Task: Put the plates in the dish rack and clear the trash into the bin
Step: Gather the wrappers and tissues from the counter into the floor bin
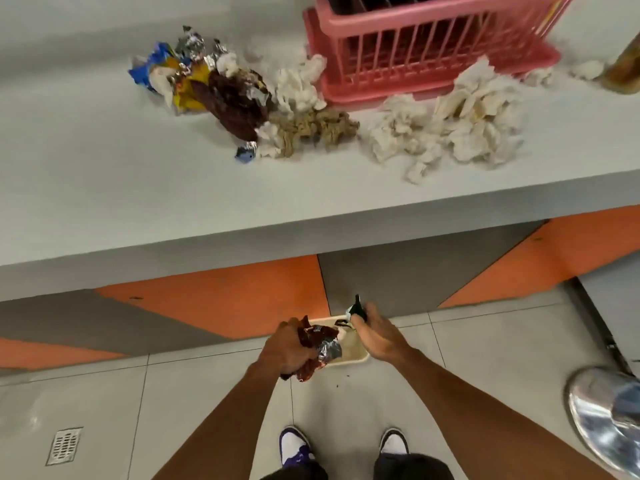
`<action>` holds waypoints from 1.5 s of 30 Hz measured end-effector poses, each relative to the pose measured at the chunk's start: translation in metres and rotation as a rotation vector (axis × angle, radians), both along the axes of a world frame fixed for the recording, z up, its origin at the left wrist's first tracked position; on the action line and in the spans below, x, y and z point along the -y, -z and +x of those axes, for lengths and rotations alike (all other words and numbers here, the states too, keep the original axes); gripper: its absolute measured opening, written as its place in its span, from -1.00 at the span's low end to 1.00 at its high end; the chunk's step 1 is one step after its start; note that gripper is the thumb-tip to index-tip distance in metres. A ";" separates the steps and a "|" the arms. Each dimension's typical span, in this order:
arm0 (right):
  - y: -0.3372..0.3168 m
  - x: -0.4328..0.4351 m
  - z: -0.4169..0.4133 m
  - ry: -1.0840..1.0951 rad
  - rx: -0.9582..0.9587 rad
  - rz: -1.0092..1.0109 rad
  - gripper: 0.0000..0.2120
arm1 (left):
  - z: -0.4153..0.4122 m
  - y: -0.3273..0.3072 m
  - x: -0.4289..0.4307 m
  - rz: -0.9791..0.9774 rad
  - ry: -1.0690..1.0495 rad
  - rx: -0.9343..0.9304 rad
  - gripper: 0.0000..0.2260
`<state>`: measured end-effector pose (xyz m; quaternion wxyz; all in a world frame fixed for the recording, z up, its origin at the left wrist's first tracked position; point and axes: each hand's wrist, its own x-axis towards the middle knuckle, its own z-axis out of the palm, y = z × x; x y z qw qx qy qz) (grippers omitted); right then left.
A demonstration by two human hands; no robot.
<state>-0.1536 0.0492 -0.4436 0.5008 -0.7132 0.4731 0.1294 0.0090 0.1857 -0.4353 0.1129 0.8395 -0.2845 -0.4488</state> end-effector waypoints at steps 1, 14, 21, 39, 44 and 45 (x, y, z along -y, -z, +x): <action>0.025 0.004 0.004 -0.008 0.001 0.003 -0.66 | 0.004 0.024 0.003 -0.013 0.010 0.014 -0.48; 0.298 0.004 0.044 -0.377 -0.199 -0.272 -0.34 | 0.000 0.315 0.030 -0.095 0.157 0.381 -0.43; 0.358 0.008 0.067 -0.668 -0.360 -0.558 -0.67 | 0.006 0.385 0.051 0.093 0.433 0.540 -0.56; 0.275 0.002 0.053 -0.594 -0.253 -0.203 -0.56 | 0.007 0.302 0.036 0.128 0.238 0.268 -0.71; 0.147 0.002 0.037 -0.527 -0.171 -0.257 -0.51 | -0.012 0.176 0.027 -0.102 -0.037 0.162 -0.77; 0.119 0.002 0.032 -0.510 -0.154 -0.246 -0.52 | -0.018 0.150 0.024 -0.154 -0.103 0.115 -0.78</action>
